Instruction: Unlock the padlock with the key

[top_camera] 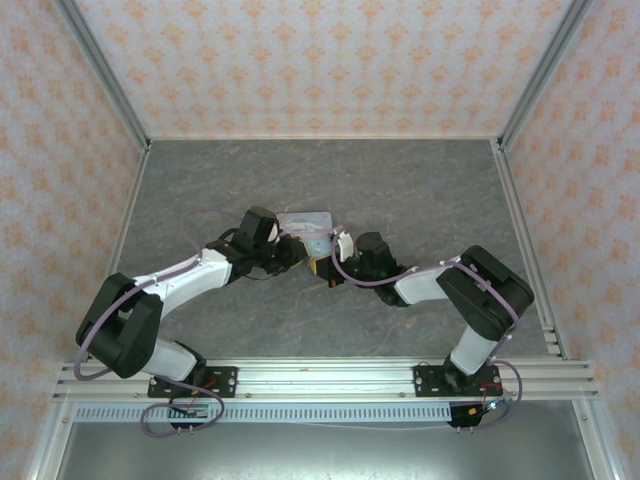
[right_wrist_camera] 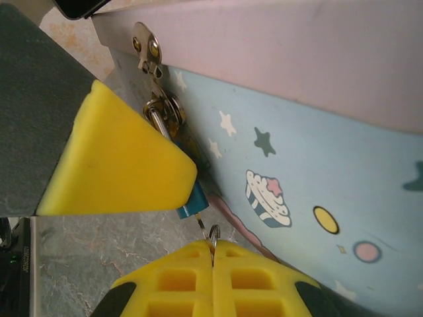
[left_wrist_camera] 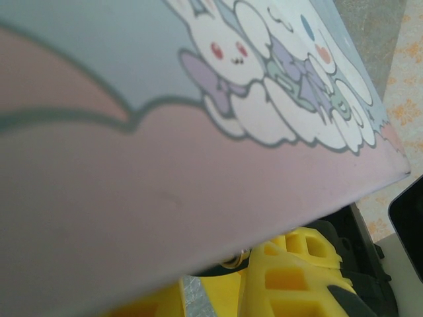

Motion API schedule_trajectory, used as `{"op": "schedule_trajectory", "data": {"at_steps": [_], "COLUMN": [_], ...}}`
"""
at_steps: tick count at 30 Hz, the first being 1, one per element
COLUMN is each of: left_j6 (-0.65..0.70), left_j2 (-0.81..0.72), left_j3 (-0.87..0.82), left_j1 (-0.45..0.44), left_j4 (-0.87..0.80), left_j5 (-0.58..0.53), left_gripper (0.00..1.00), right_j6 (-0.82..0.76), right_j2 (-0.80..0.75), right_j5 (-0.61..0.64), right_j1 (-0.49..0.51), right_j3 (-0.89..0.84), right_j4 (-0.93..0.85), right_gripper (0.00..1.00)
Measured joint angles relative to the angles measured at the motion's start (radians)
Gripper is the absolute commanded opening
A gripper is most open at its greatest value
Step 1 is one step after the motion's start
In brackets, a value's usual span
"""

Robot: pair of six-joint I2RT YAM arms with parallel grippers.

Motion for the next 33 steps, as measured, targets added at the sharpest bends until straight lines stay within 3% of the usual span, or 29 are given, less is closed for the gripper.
{"op": "schedule_trajectory", "data": {"at_steps": [18, 29, 33], "left_j6": [0.000, -0.006, -0.004], "left_j2": [0.134, 0.191, 0.180], "left_j3": [-0.019, -0.035, -0.039], "left_j1": [-0.015, -0.026, -0.025], "left_j4": [0.127, 0.195, 0.188], "left_j5": [0.006, -0.003, -0.026], "left_gripper": [0.17, 0.45, 0.51], "right_j6": [0.091, 0.182, 0.195], "right_j2": [0.077, 0.130, 0.130], "right_j5": [0.045, 0.061, 0.061], "right_j1": [-0.006, 0.002, 0.005], "right_j3": [-0.040, -0.084, -0.087], "right_j4": [0.056, 0.183, 0.195], "right_gripper": [0.00, 0.00, 0.00]}}
